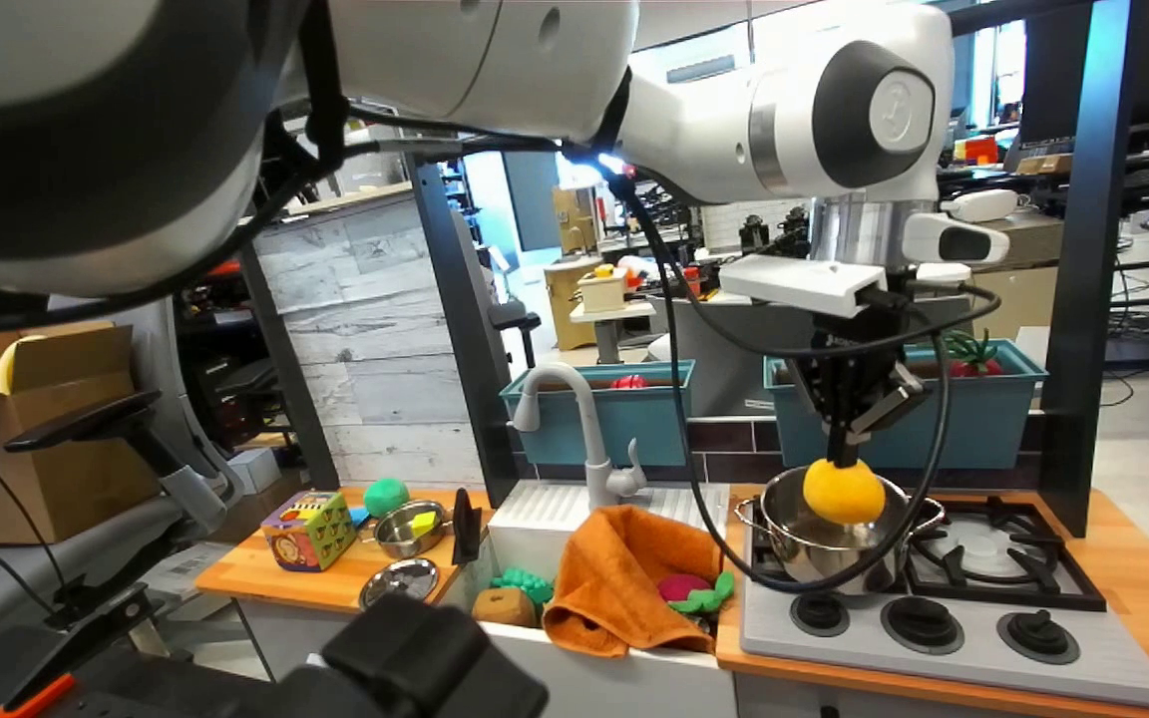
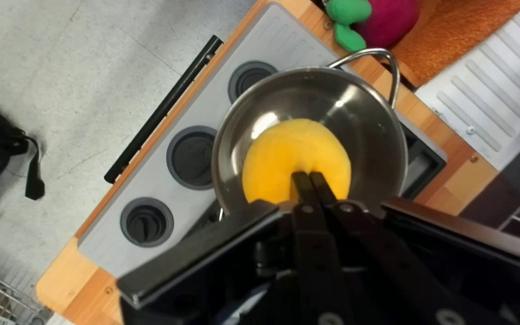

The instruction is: Pick up the yellow plush toy from the pot and put it in the sink

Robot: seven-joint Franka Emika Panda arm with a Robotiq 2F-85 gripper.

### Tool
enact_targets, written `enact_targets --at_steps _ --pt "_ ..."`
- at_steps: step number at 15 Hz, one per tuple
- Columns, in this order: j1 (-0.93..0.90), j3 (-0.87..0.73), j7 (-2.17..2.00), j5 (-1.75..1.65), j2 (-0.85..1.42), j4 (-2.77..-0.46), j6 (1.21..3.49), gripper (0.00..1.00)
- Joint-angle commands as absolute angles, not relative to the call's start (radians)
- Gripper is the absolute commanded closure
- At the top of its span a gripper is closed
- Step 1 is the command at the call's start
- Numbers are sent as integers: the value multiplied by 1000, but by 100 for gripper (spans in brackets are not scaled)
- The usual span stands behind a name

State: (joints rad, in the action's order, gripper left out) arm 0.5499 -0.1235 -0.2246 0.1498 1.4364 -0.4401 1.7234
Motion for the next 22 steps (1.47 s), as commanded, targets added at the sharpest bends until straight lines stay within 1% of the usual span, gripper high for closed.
enact_targets --at_steps 1,4,9,11,15,22 --pt "574 -56 -152 171 1378 -443 1745 100" --pt "550 -14 -84 174 1354 -453 1726 100" --pt "458 37 40 163 1348 -479 1634 100" --pt "411 40 55 156 1390 -413 1570 100" --pt "331 31 94 134 1402 -420 1493 100" --pt "257 8 138 87 1459 -422 1392 100"
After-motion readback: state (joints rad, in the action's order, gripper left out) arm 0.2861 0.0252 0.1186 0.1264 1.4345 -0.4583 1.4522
